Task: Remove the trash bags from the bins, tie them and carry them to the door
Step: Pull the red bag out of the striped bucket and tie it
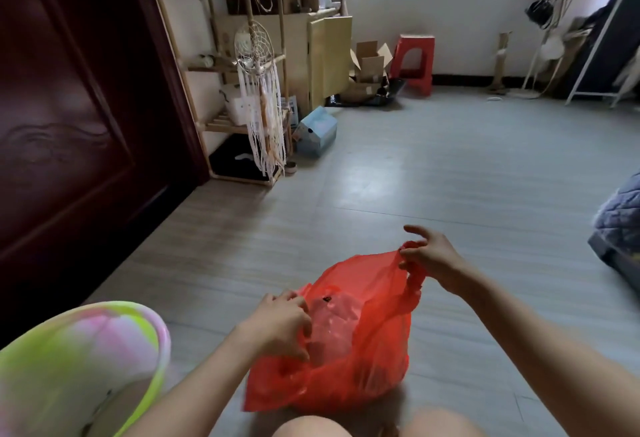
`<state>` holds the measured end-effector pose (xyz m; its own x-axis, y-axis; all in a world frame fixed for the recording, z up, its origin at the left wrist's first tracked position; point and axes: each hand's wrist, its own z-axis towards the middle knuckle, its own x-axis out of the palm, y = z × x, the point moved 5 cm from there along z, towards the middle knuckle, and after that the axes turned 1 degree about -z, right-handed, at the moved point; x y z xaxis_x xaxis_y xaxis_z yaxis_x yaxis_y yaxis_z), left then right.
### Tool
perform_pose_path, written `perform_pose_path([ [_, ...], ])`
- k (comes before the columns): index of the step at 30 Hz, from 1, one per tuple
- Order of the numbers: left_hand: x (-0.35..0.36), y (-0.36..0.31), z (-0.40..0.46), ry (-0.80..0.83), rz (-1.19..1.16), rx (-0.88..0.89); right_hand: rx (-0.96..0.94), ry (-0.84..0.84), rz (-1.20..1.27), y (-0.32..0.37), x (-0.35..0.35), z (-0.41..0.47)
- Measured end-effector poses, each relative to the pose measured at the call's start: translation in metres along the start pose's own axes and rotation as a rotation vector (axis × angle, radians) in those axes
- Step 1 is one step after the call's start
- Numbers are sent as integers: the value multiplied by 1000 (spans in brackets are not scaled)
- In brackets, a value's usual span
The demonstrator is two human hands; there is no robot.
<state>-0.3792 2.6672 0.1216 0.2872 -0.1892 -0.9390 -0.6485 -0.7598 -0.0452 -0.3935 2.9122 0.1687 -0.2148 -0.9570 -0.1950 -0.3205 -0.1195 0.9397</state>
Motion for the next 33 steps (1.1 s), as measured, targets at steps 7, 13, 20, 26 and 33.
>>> perform_pose_path([
  [7,34,12,-15,132,24,-37,87,221,266,-20,4,-15],
  [13,27,42,-8,-2,182,-262,-108,-129,-325,-13,-10,2],
  [20,42,64,-14,113,-42,-578,-414,-355,-756,-1,8,-9],
  [26,-5,58,-9,-142,141,-495,-398,-425,-810,15,15,-11],
  [33,-86,57,-11,-314,99,-592,-266,-356,-684,32,14,5],
])
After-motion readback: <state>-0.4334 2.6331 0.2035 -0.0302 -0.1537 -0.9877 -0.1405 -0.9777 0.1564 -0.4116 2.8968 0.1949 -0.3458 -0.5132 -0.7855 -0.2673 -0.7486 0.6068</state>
